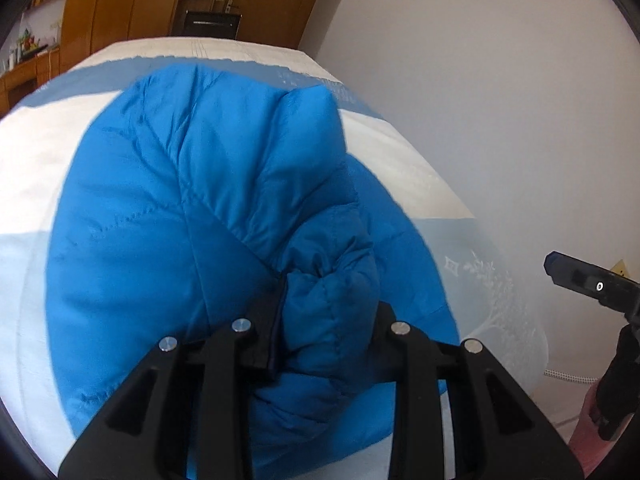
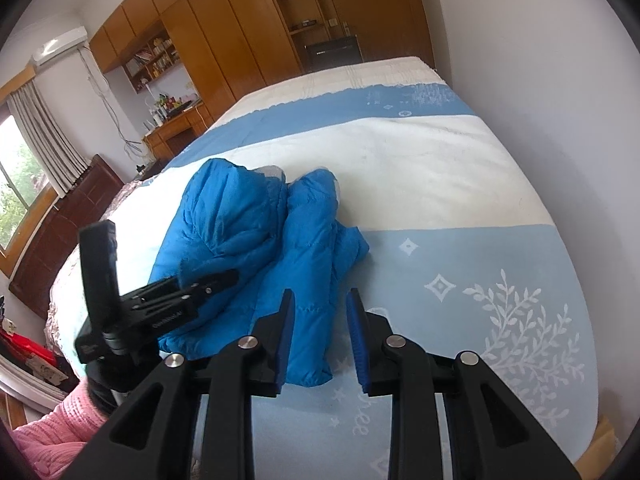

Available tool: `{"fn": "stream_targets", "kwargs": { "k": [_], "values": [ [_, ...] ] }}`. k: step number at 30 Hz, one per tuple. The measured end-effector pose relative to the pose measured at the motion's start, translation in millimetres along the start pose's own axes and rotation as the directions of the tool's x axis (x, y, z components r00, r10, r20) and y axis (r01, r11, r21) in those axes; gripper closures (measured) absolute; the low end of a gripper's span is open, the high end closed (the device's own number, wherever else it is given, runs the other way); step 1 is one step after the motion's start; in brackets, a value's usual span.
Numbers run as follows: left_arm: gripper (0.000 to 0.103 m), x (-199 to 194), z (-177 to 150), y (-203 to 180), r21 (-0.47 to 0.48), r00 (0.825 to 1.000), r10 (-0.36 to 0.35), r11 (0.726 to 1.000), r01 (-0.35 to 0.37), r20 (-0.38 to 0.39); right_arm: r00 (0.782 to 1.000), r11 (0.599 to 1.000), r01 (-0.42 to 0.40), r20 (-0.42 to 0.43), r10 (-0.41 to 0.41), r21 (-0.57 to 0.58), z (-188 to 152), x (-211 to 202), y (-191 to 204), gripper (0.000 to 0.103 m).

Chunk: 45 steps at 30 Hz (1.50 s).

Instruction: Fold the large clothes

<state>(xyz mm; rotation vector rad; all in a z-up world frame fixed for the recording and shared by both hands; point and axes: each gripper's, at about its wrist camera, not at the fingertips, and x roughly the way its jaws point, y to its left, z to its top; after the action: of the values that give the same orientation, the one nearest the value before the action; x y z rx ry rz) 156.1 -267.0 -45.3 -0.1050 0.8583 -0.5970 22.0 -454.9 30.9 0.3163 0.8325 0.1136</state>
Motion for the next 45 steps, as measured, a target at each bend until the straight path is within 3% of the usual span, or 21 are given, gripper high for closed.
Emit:
{"fn": "stream_targets", "kwargs": {
  "k": [7, 10, 12, 13, 15, 16, 18, 20, 22, 23, 26, 29, 32, 34, 35, 39, 45],
  "values": [
    [0.073, -4, -11, 22, -0.044, 0.999, -0.039, 0.998, 0.038, -0.020, 0.997, 0.998, -0.058, -0.056, 0.059, 0.021, 5, 25, 4, 0.076],
    [0.067, -19, -6, 17, -0.061, 0.997, -0.077, 0.995, 0.076, -0.027, 0.992, 0.995, -0.101, -0.072, 0.102, 0.021, 16, 33, 11, 0.063],
    [0.056, -34, -2, 20, -0.092, 0.987, -0.156, 0.984, 0.153, -0.033, 0.987, 0.990, -0.138, -0.077, 0.139, 0.020, 27, 38, 17, 0.056],
    [0.047, -45, 1, 23, -0.119, 0.971, -0.235, 0.966, 0.230, -0.033, 0.985, 0.988, -0.154, -0.080, 0.155, 0.020, 31, 41, 19, 0.055],
    [0.046, -60, 4, 24, -0.141, 0.953, -0.303, 0.945, 0.296, -0.030, 0.973, 0.978, -0.205, -0.096, 0.208, 0.045, 44, 50, 22, 0.045],
    [0.046, -69, 7, 27, -0.142, 0.951, -0.309, 0.942, 0.304, -0.014, 0.966, 0.972, -0.229, -0.108, 0.234, 0.059, 48, 54, 23, 0.041],
    [0.046, -89, 13, 37, -0.125, 0.972, -0.231, 0.964, 0.235, 0.043, 0.943, 0.953, -0.287, -0.147, 0.298, 0.095, 57, 67, 25, 0.031],
    [0.046, -101, 20, 54, -0.117, 0.994, -0.065, 0.990, 0.075, 0.089, 0.930, 0.946, -0.294, -0.189, 0.316, 0.137, 65, 84, 25, 0.030],
    [0.046, -102, 25, 74, -0.136, 0.990, 0.094, 0.987, -0.080, 0.103, 0.917, 0.944, -0.293, -0.235, 0.323, 0.153, 70, 104, 27, 0.029],
    [0.046, -99, 28, 89, -0.147, 0.977, 0.186, 0.975, -0.170, 0.104, 0.909, 0.941, -0.296, -0.253, 0.331, 0.165, 71, 111, 27, 0.029],
    [0.047, -85, 30, 121, -0.182, 0.971, 0.234, 0.958, -0.220, 0.054, 0.890, 0.937, -0.294, -0.302, 0.340, 0.189, 72, 134, 30, 0.029],
    [0.048, -65, 26, 142, -0.204, 0.976, 0.216, 0.955, -0.214, -0.013, 0.876, 0.937, -0.279, -0.345, 0.338, 0.209, 72, 157, 33, 0.029],
    [0.047, -52, 21, 152, -0.209, 0.984, 0.179, 0.961, -0.181, -0.029, 0.861, 0.935, -0.277, -0.375, 0.343, 0.220, 74, 176, 37, 0.029],
    [0.047, -43, 21, 149, -0.212, 0.987, 0.156, 0.964, -0.158, -0.027, 0.855, 0.938, -0.279, -0.392, 0.340, 0.204, 75, 187, 44, 0.032],
    [0.047, -40, 21, 151, -0.211, 0.988, 0.151, 0.965, -0.154, -0.028, 0.854, 0.941, -0.275, -0.400, 0.333, 0.196, 75, 193, 47, 0.045],
    [0.047, -41, 17, 150, -0.223, 0.988, 0.151, 0.963, -0.155, -0.032, 0.864, 0.942, -0.288, -0.378, 0.333, 0.173, 80, 196, 58, 0.077],
    [0.049, -57, 26, 138, -0.231, 0.988, 0.152, 0.962, -0.148, -0.001, 0.897, 0.946, -0.315, -0.302, 0.323, 0.076, 86, 156, 73, 0.088]
  ]
}}
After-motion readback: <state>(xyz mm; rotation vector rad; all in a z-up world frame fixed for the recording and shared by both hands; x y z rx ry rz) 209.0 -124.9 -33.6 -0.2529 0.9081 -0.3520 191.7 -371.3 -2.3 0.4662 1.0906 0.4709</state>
